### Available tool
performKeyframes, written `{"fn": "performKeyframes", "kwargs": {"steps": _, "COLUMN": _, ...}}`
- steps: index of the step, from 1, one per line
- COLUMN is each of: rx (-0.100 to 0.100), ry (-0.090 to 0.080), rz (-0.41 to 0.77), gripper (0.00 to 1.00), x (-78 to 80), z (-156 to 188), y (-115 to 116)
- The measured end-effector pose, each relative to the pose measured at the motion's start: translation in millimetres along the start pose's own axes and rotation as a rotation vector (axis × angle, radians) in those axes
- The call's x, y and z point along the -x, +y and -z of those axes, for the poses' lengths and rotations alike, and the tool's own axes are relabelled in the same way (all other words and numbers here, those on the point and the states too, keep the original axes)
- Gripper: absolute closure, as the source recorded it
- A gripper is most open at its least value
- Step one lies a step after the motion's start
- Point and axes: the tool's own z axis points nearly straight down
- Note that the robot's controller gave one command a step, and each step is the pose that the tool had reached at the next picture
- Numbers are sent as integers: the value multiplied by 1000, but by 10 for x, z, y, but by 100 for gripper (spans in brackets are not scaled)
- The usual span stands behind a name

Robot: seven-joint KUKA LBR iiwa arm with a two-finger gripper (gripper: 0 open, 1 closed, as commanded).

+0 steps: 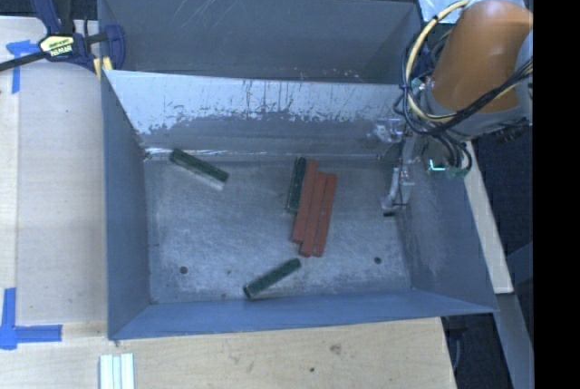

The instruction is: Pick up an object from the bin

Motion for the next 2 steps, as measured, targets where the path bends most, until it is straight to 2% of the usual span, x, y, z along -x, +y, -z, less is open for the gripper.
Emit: {"fn": "performKeyframes", "kwargs": {"steps": 2, "rx": -3, "ry": -10, "rz": 10, "gripper": 0, "x": 33, "z": 14, "y": 36}}
